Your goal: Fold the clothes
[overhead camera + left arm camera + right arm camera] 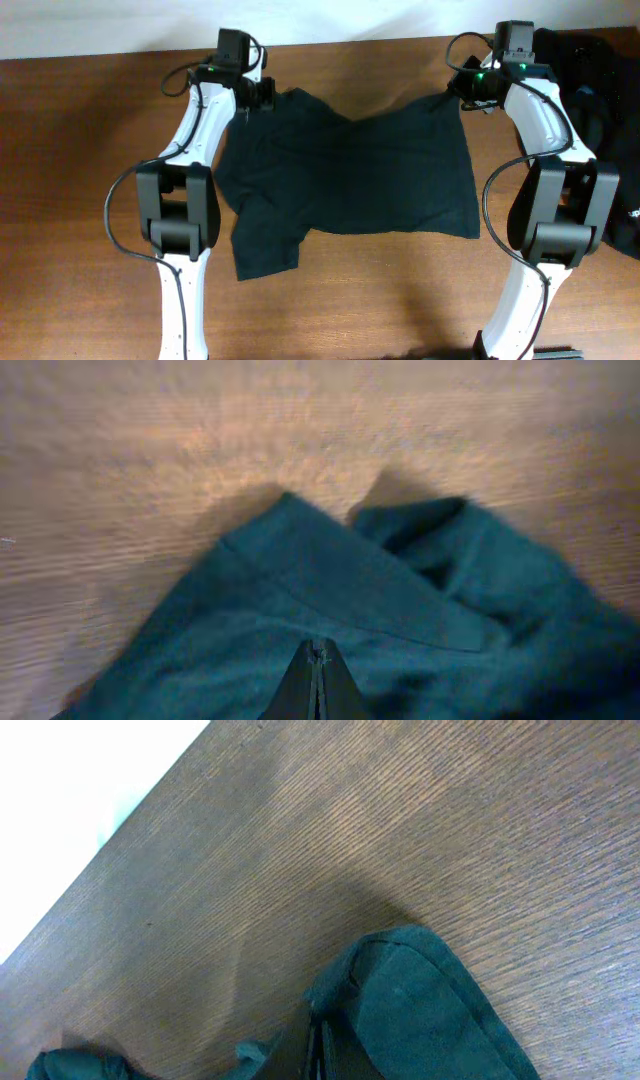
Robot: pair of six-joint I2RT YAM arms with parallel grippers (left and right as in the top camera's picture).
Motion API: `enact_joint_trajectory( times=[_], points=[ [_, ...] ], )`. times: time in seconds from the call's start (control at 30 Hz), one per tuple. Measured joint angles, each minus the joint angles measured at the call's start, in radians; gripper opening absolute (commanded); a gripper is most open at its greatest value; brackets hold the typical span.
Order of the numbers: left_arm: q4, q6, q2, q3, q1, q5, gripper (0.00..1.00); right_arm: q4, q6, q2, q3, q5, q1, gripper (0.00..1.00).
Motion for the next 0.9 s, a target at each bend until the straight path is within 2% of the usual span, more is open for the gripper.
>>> enact_joint_trajectory(
  times=[0.9],
  points=[
    [0.063,0.007,0.063,-0.001,-0.001,0.022,0.00,0.010,0.000,0.000,0.000,0.009,0.000,0.04]
  ],
)
